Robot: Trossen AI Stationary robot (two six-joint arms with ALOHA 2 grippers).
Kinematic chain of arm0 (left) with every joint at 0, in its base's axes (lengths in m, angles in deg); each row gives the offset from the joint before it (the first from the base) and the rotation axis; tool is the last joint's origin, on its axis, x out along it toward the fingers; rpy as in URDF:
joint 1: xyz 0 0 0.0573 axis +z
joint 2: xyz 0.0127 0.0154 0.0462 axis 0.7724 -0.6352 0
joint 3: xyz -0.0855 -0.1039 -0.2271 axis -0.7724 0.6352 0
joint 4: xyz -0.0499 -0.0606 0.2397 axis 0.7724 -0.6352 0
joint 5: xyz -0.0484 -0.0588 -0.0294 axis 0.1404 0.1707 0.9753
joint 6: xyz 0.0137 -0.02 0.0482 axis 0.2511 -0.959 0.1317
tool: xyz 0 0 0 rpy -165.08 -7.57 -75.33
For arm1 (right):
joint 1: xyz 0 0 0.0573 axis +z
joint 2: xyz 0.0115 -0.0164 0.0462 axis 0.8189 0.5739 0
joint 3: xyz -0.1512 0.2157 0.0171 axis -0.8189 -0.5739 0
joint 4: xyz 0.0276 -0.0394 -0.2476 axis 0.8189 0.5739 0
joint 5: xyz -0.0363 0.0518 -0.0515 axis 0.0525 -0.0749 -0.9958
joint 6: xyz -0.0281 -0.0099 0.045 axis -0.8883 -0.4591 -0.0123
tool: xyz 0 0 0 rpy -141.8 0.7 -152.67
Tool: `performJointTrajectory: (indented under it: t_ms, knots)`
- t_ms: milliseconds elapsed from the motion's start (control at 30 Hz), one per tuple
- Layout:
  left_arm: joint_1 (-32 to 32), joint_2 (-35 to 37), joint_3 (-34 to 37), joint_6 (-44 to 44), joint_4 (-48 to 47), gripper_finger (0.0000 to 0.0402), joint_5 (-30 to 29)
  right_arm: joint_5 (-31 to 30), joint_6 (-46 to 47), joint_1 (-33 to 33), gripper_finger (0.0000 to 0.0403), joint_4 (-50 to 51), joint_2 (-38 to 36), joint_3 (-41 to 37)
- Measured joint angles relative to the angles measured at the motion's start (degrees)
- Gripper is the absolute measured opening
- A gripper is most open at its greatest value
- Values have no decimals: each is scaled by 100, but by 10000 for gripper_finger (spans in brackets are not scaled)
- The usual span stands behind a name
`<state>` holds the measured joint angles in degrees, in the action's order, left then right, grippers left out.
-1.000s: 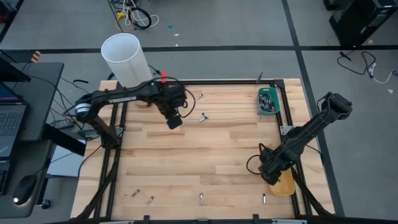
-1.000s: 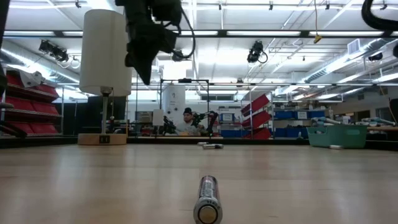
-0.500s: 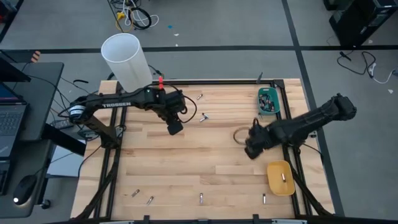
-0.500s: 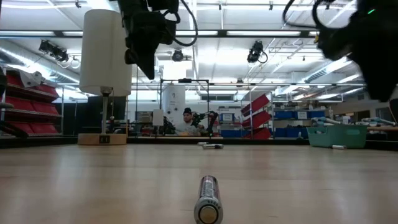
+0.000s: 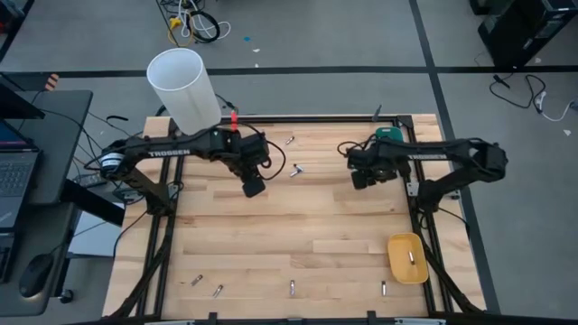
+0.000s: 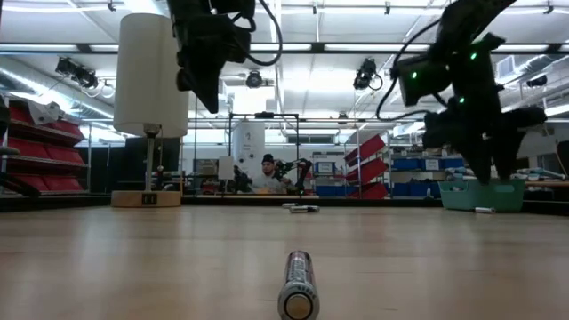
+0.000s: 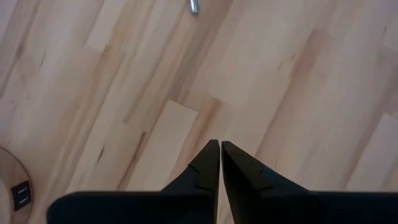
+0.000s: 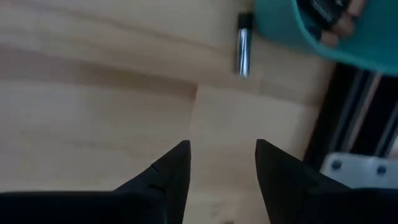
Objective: Sort batteries
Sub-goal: Put the silver battery into the yellow bin
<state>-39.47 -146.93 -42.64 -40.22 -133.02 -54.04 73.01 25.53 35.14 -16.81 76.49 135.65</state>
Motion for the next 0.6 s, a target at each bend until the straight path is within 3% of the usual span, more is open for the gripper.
performJointTrajectory:
  t_ms: [233,600]
  knots:
    - [-174,0,0,2,-43,34,0,-33,-695,-635,140,-584,711,2]
    - [-374,0,0,-31,-540,34,-331,-180,-1005,-1177,138,-700,1341,2]
